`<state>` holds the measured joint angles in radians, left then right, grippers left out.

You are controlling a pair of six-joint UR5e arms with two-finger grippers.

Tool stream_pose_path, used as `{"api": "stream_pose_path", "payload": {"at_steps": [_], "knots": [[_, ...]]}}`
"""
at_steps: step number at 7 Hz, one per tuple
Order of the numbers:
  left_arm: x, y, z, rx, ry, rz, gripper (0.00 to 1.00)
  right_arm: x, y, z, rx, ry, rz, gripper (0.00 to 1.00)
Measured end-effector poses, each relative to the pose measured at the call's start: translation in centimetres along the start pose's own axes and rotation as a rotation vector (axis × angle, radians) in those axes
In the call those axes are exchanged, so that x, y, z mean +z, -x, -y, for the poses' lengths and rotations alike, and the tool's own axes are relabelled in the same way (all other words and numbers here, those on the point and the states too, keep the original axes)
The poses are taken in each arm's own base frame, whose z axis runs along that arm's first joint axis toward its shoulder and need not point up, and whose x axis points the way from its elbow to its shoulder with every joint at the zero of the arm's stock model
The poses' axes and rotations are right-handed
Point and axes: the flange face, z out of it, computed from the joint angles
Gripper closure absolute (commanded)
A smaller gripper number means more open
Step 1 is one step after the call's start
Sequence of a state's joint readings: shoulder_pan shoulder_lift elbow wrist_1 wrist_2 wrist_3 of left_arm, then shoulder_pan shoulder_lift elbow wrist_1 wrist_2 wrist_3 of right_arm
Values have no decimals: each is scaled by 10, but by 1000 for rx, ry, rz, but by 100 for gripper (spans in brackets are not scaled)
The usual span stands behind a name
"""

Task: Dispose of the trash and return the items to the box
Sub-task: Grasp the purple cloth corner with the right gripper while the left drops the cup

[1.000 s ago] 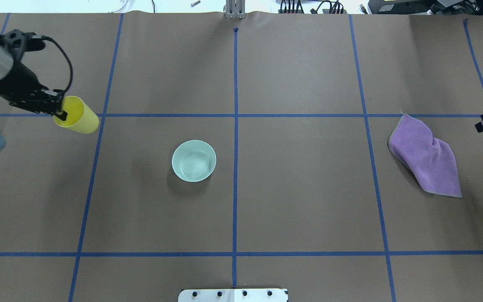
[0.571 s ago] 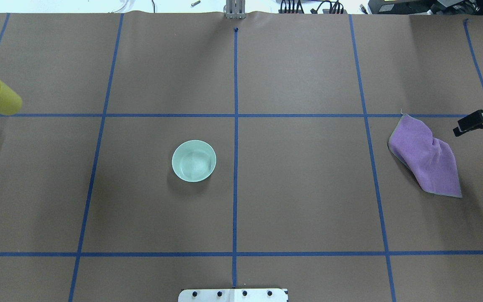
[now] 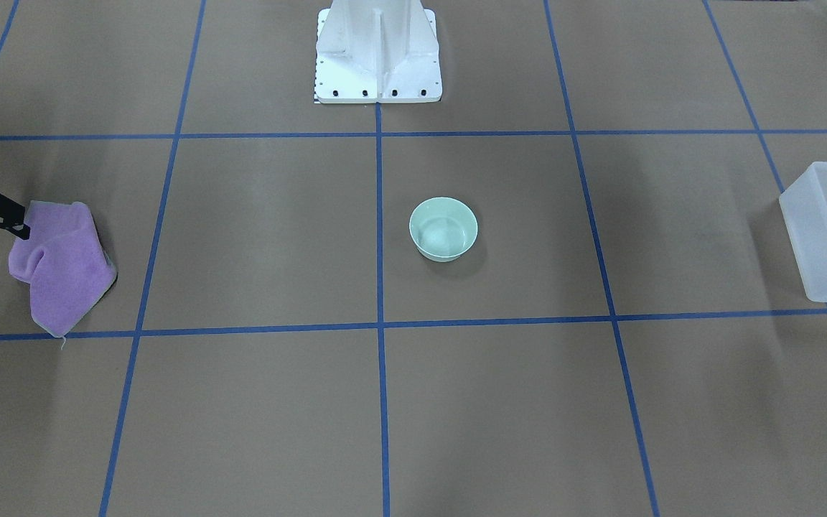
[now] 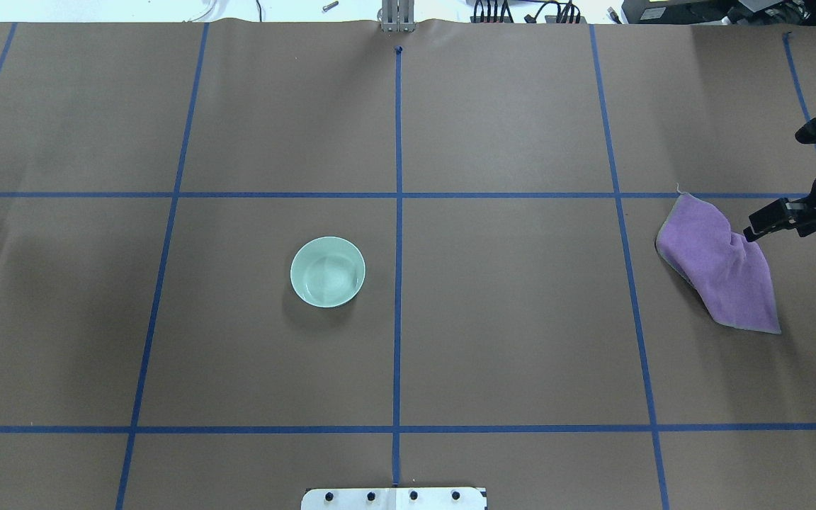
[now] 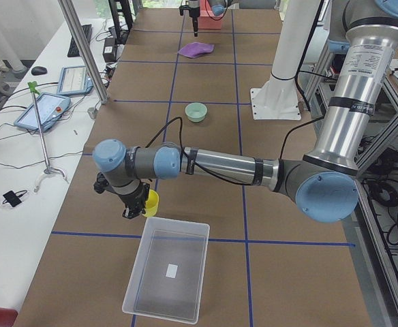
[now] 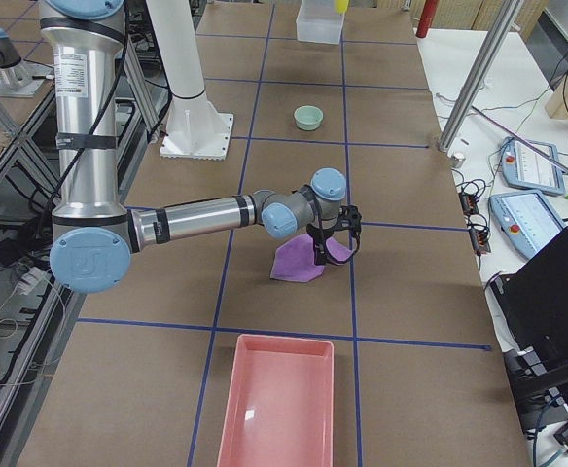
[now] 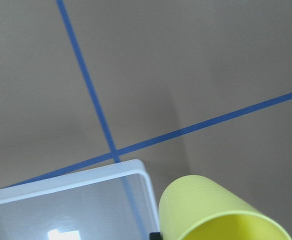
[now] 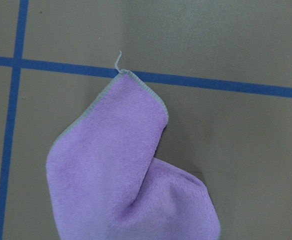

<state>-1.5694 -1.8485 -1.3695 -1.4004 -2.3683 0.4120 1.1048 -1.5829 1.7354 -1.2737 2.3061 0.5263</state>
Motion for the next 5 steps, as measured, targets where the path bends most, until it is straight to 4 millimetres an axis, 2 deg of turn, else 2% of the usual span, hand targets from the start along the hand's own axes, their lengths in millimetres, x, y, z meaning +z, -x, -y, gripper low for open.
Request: {"api": "stream_pose_path", "payload": {"at_steps": [1, 2, 5], "knots": [[15, 30, -6, 0, 20, -17, 100, 3, 2, -1, 1, 5, -1, 0], [31, 48, -13, -17, 27, -41, 100, 6, 4, -1, 0, 11, -1, 0], [69, 66, -39, -80, 28, -93, 100, 13, 8, -3, -2, 24, -4, 0]]}}
